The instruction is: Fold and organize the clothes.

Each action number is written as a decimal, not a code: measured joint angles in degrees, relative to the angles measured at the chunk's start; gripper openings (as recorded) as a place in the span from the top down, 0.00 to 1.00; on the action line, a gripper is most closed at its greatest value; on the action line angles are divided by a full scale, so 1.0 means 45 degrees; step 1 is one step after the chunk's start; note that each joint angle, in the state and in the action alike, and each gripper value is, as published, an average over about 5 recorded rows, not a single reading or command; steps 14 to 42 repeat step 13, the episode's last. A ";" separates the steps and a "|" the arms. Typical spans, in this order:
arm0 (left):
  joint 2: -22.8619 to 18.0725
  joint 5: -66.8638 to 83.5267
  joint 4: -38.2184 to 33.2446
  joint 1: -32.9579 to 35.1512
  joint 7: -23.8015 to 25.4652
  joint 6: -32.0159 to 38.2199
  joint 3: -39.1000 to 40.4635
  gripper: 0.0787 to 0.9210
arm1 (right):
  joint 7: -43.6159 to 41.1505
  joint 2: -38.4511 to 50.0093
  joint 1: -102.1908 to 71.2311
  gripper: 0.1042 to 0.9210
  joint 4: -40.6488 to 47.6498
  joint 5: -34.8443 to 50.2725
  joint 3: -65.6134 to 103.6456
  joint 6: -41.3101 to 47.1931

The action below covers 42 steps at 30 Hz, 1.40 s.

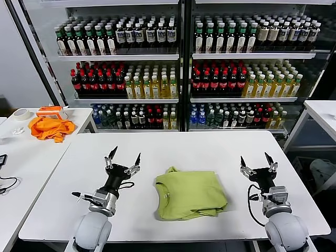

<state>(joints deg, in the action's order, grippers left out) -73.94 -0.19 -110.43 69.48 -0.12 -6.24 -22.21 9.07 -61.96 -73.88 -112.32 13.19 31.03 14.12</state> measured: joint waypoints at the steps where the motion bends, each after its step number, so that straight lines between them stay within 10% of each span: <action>1: 0.0018 -0.0037 0.0062 -0.0057 -0.0003 0.0002 0.0023 0.12 | -0.0035 -0.0005 0.0000 0.12 0.0050 -0.0112 -0.0001 -0.0047; 42: 0.0127 -0.0153 0.0449 -0.0233 0.0066 0.0090 0.0046 0.12 | -0.0088 -0.0039 0.0153 0.12 0.0334 -0.1017 -0.0048 -0.0610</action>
